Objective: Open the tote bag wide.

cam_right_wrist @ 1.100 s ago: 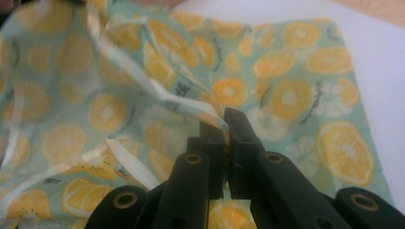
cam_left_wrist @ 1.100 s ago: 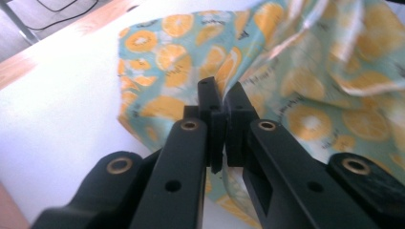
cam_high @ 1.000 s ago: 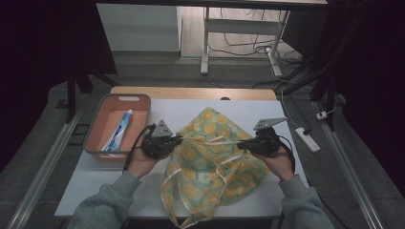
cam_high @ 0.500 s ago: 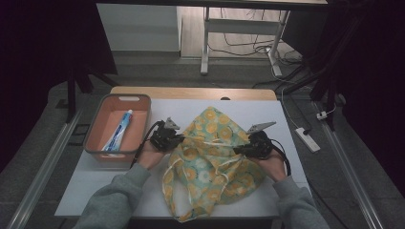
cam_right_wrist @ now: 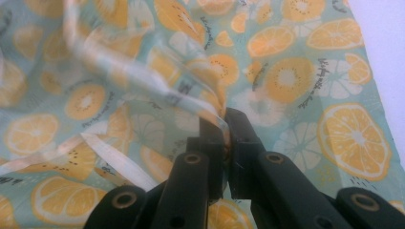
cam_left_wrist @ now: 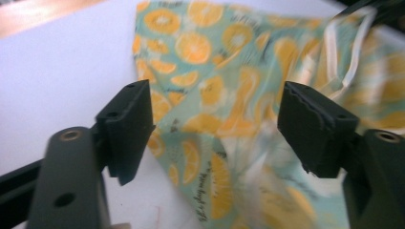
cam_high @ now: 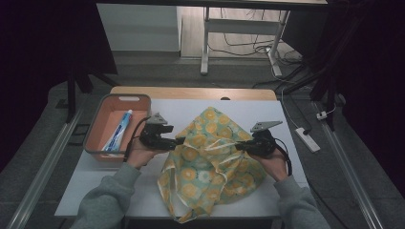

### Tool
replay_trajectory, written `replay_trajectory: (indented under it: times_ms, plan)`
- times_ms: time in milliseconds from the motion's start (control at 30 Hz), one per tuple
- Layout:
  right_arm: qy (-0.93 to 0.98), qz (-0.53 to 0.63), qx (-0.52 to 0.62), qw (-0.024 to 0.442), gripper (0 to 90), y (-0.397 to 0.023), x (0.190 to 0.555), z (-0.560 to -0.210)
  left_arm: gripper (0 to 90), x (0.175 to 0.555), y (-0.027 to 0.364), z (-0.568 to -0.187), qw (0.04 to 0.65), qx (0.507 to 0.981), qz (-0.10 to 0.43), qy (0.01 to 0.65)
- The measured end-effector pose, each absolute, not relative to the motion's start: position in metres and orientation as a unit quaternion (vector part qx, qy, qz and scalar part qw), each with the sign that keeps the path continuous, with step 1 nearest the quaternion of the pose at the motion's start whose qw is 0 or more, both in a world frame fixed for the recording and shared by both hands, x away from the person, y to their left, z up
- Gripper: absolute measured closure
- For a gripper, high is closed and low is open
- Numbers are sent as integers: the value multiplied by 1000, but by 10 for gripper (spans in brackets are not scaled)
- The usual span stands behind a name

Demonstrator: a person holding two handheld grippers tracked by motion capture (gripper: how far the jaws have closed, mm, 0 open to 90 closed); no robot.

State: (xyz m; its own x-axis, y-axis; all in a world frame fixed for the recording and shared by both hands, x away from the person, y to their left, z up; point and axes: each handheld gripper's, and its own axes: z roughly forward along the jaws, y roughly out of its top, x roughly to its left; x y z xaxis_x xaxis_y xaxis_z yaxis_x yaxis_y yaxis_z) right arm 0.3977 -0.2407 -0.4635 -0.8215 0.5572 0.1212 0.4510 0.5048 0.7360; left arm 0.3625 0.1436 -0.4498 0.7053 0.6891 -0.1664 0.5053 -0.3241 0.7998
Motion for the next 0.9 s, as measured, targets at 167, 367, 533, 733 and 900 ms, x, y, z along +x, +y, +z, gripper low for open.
replay_trajectory:
  times_ms: [167, 367, 533, 733, 900]
  plan:
    - [862, 410, 290, 65, 859, -241, 398, -461, 243, 349, 164, -427, 471, 794, 109, 368]
    - [861, 414, 289, 65, 859, -241, 401, -460, 251, 343, 181, -413, 451, 798, 151, 370]
    - [862, 414, 287, 68, 859, -240, 403, -459, 258, 350, 199, -413, 439, 795, 159, 386]
    - [863, 411, 284, 72, 857, -239, 400, -458, 266, 356, 220, -415, 421, 791, 171, 410]
    - [865, 408, 283, 75, 857, -238, 397, -458, 268, 357, 235, -413, 412, 783, 183, 428]
